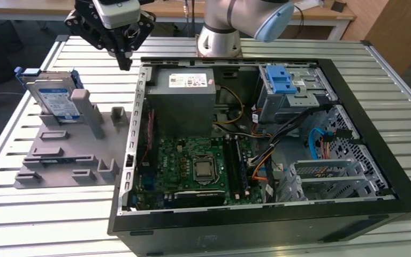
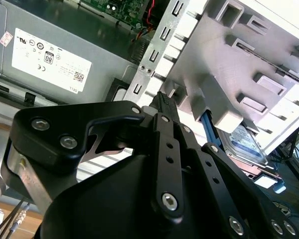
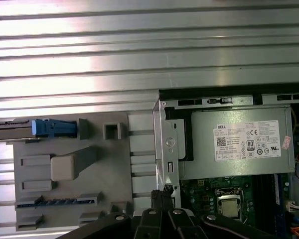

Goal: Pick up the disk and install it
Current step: 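Reach for the disk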

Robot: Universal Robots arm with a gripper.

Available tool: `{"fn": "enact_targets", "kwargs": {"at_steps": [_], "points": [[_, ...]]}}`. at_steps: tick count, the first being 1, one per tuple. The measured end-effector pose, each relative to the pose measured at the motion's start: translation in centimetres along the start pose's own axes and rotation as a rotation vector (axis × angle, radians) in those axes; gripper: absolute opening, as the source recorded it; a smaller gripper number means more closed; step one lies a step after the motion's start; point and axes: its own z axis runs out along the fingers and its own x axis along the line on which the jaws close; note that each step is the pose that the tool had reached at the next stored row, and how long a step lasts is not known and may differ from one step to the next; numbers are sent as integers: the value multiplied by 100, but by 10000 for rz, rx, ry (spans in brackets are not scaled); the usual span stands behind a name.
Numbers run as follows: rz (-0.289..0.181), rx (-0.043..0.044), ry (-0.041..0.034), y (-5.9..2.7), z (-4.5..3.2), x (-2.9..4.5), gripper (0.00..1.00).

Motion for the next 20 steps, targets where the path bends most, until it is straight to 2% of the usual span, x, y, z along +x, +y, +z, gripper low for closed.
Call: {"fn": "enact_targets", "kwargs": {"at_steps": [20], "points": [[0, -1, 0, -11, -4, 193, 11]]}}
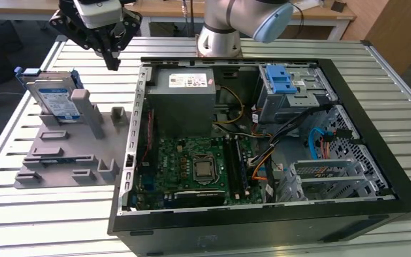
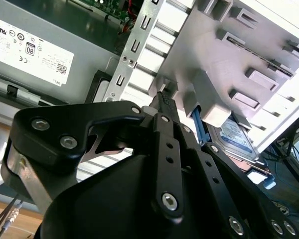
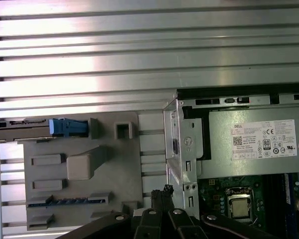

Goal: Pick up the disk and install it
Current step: 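Reach for the disk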

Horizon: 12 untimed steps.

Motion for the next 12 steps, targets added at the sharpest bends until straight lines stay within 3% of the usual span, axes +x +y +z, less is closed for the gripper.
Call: {"fn": "enact_targets", "kwargs": {"at_steps": [12], "points": [[0, 0, 0, -6, -2, 115, 11]]}}
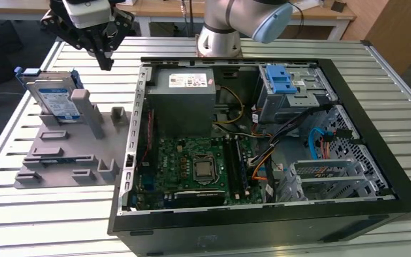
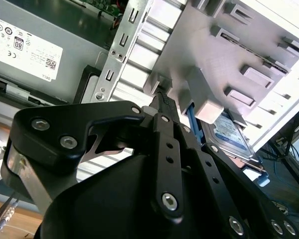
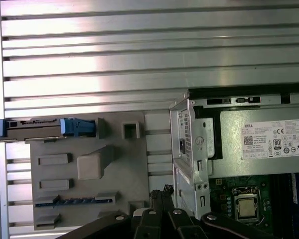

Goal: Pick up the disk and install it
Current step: 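Reach for the disk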

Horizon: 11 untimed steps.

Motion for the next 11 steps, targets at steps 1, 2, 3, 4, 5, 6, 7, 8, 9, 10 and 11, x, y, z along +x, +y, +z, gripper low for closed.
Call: {"fn": "enact_targets", "kwargs": {"at_steps": [1, 2, 3, 4, 5, 6, 7, 8, 9, 10, 11], "points": [[0, 0, 0, -1, 0, 9, 11], [0, 0, 0, -1, 0, 17, 11], [0, 0, 0, -1, -1, 25, 11], [0, 0, 0, -2, -1, 34, 11], [0, 0, 0, -2, -1, 42, 11], [0, 0, 0, -2, -1, 50, 11], [0, 0, -1, -3, -1, 59, 11], [0, 0, 0, -3, -1, 67, 11], [0, 1, 0, -3, -2, 75, 11], [0, 0, 0, -4, -2, 83, 11], [0, 0, 0, -4, -2, 91, 11]]}}
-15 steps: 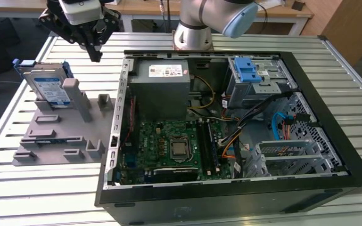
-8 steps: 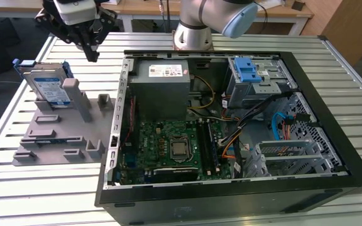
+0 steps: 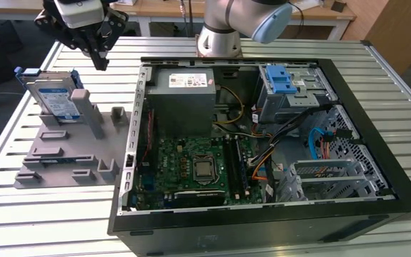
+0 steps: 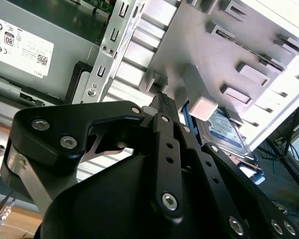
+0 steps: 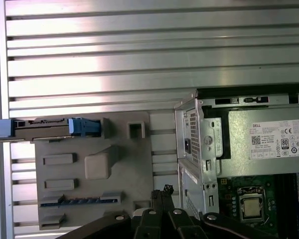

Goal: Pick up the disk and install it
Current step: 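Reach for the disk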

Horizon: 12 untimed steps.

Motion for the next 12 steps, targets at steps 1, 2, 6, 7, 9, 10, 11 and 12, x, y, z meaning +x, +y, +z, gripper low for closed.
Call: {"fn": "enact_targets", "kwargs": {"at_steps": [1, 2, 6, 7, 9, 10, 11, 12], "points": [[0, 0, -1, 0, 0, 8, 11], [0, 0, 0, 0, 0, 16, 11], [0, 0, 0, 0, 0, 46, 11], [0, -1, 0, 0, 0, 53, 11], [0, 0, 0, 0, -1, 69, 11], [0, -1, 0, -1, -1, 77, 11], [0, 0, 0, -1, -1, 85, 11], [-1, 0, 0, -1, -1, 93, 11]]}}
